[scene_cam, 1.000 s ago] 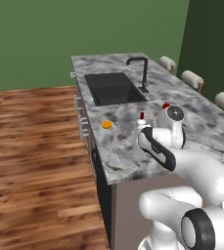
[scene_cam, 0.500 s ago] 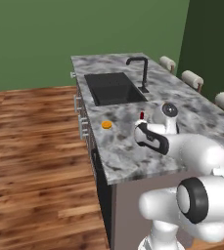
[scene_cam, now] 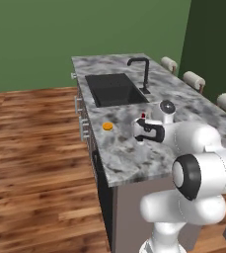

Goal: Place the liquor on the top shelf of the fridge to keep it out of children's reach, and place the orange and apple on lower shelves for easy access.

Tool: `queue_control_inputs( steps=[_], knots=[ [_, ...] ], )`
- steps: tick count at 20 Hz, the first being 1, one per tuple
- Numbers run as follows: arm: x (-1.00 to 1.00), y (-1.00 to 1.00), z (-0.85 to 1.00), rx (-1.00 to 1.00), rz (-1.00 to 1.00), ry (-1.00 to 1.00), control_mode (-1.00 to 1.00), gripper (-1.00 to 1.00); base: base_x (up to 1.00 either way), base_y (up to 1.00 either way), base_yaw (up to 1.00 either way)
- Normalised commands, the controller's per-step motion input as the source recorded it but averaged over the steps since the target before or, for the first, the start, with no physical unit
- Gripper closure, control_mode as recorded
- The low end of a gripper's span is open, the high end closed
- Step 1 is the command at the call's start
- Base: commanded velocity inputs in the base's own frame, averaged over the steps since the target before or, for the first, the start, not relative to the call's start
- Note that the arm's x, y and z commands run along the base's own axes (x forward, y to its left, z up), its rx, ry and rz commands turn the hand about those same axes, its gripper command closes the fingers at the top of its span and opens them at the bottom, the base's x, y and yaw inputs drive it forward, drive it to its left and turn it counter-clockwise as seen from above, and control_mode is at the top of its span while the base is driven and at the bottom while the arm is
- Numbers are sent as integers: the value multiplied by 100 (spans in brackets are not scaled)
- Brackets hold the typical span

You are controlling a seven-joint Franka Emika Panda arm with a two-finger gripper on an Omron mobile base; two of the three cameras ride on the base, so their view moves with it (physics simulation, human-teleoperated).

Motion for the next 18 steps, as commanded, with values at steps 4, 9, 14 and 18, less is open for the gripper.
queue_control_inputs(
  steps=[4, 9, 14, 18],
  knots=[
    [26, -17, -16, 0, 0, 0, -100, -100, 0, 0, 0],
    [26, -19, -16, 0, 0, 0, -100, -100, 0, 0, 0],
    [32, -5, -15, 0, 0, 0, -100, -100, 0, 0, 0],
    [33, 0, -12, 0, 0, 0, -100, -100, 0, 0, 0]
  ],
)
